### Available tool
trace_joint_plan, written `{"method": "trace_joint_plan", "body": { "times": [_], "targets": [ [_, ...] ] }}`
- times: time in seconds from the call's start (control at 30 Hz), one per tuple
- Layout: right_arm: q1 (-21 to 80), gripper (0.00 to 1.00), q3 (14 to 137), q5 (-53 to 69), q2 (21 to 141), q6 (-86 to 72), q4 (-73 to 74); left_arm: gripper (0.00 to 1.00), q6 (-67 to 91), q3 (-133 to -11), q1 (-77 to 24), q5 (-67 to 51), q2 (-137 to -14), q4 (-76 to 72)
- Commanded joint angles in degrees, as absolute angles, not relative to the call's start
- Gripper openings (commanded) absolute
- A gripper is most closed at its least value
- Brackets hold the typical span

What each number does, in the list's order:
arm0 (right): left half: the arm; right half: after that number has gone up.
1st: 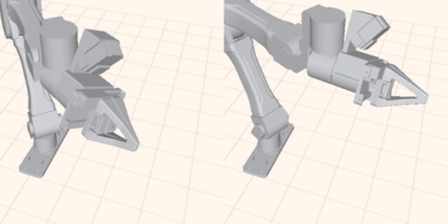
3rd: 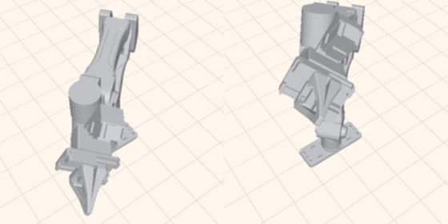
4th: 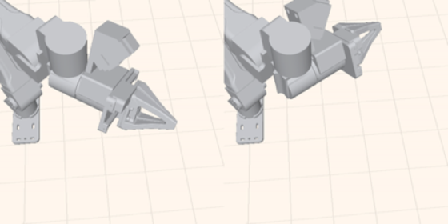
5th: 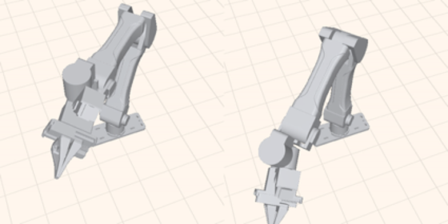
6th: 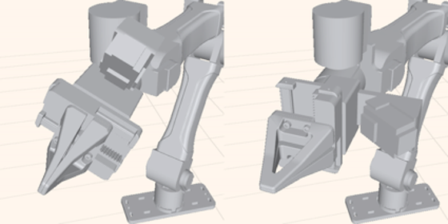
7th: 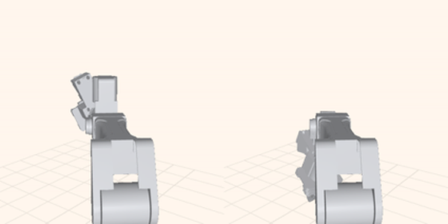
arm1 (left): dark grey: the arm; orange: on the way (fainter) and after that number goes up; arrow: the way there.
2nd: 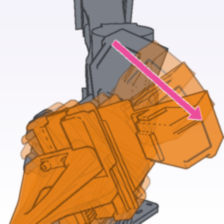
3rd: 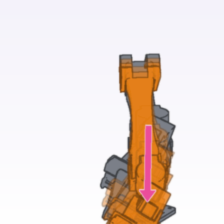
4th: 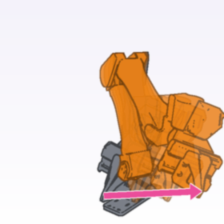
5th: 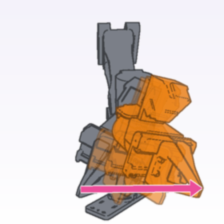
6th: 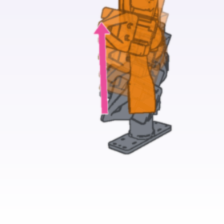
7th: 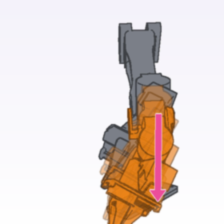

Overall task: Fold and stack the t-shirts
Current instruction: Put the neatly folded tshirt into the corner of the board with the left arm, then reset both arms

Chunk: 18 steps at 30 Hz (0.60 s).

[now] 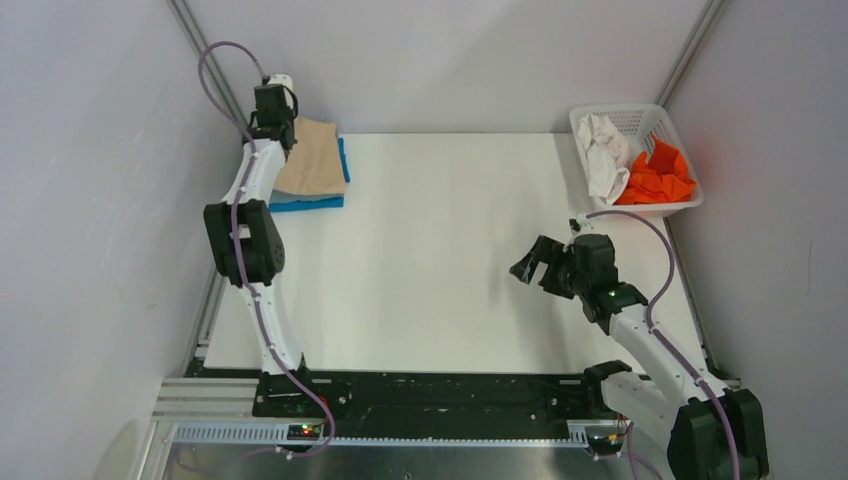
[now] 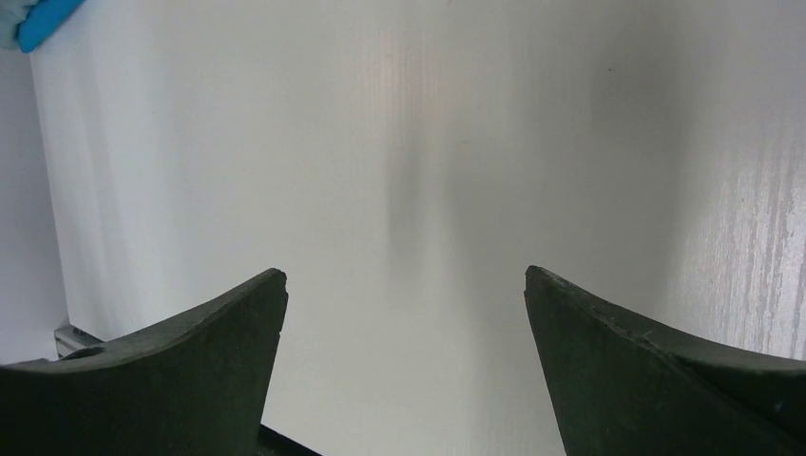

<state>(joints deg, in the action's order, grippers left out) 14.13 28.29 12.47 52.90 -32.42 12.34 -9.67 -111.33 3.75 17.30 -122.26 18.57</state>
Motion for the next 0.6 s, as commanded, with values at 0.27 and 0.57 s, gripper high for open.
{"method": "trace_joint_plan", "body": {
  "times": [0.27,0.57],
  "targets": [
    [14.7,0.99,30.7,9.6,52.5,-31.4,14.0,1.00,-1.0,-112.1,7.2,28.0,-122.7,15.1],
    [15.0,0.99,30.7,8.3,46.6,-33.7,18.7,1.00,11.7,-96.1,6.5,18.4,-107.4,12.9]
  ]
}}
